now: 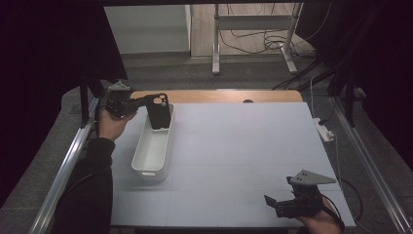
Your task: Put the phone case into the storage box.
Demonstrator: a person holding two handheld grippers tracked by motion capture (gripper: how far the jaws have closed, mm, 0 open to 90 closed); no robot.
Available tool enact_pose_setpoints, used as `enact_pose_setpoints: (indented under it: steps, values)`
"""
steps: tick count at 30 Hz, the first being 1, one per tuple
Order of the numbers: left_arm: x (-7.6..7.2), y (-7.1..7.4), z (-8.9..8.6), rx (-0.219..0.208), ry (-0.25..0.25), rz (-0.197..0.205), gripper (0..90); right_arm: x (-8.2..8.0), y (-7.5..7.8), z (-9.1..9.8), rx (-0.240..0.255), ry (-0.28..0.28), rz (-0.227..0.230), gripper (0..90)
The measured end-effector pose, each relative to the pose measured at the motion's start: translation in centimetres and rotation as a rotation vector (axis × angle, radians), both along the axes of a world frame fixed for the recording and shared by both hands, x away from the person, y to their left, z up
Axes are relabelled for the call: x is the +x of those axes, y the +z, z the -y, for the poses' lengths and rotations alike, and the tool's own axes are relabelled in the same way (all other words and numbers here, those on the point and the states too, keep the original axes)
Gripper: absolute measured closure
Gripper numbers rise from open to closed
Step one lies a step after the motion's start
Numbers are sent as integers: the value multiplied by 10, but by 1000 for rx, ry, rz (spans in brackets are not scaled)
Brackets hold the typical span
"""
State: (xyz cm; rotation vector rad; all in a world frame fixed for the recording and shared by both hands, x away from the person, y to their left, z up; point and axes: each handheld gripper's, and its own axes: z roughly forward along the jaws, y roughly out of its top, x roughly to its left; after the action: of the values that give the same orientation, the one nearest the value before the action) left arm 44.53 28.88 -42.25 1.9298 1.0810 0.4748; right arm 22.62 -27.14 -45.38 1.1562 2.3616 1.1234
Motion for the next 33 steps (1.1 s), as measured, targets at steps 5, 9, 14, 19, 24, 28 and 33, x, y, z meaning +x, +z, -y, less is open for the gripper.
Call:
enact_pose_setpoints:
  steps: [5,9,14,19,24,28,33]
  values:
    - [5,-4,0,2,3,4,839,0,0,0,-1,1,-2,0]
    - [9,-7,0,1,6,9,839,0,0,0,0,1,-2,0]
    - [12,-9,1,-1,8,16,839,0,0,0,0,1,-3,0]
    - [15,-11,3,4,6,23,839,0,0,0,0,1,-3,0]
    - [19,-12,3,2,6,37,839,0,0,0,1,2,-2,0]
    - [21,-12,3,8,6,51,839,0,0,1,4,-1,-3,0]
    - [24,-13,2,3,2,66,838,0,0,1,5,0,-4,0]
